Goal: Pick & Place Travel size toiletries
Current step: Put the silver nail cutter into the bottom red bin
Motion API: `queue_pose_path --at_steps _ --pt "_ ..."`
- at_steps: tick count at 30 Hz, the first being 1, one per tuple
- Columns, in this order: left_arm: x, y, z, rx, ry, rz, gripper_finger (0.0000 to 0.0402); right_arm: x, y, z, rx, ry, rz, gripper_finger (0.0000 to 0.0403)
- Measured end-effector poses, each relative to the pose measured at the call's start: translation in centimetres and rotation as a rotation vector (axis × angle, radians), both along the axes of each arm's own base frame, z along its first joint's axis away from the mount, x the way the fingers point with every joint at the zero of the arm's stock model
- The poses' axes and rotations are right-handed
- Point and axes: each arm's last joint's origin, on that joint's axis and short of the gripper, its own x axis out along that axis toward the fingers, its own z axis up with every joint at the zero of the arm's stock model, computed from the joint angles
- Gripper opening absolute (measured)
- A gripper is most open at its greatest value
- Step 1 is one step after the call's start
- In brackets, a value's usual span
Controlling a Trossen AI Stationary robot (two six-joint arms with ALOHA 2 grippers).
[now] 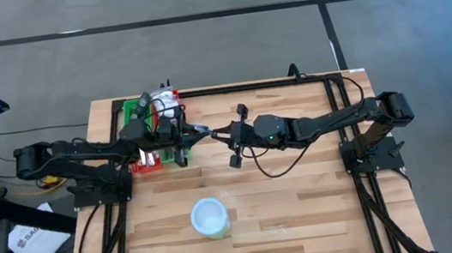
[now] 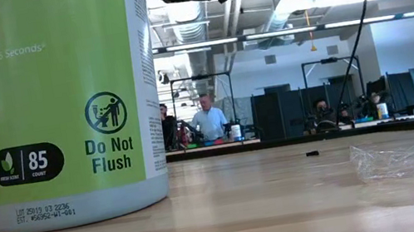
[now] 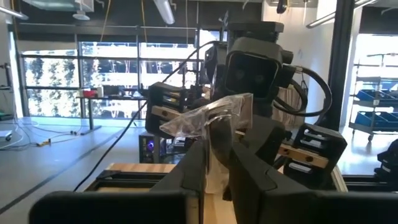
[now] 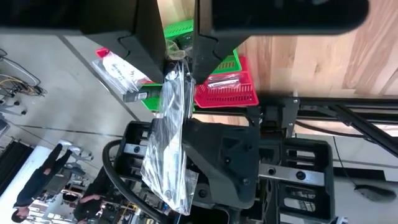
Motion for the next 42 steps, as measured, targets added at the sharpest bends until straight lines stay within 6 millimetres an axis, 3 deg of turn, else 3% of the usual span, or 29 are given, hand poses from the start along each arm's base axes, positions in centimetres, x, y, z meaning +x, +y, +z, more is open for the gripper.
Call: queue_pose_path --at_steps 11,18,31,37,42 --pt "-0.1 0.0 0.1 -0.002 0.002 0.009 0.0033 0.0 0.0 -0.1 -0.021 0.021 -0.003 0.0087" --pt "-1.0 -0.1 0.3 -0.03 0.068 0.058 0.0033 -0.2 -0.4 -0.7 -0.027 0.089 -0.022 0.0096" --pt "-7.2 -0.5 1.1 -0.169 0.304 0.387 0.0033 -0.9 -1.5 -2.1 -0.031 0.243 -0.179 0.0098" --pt "-9.8 -0.6 0.3 -0.295 0.389 0.568 0.0033 -1.5 -2.7 -3.1 0.027 0.327 -0.233 0.0098" --pt "-10.5 -0.6 -0.9 -0.404 0.474 0.665 0.0033 -2.0 -3.8 -3.6 0.058 0.382 -0.291 0.0098"
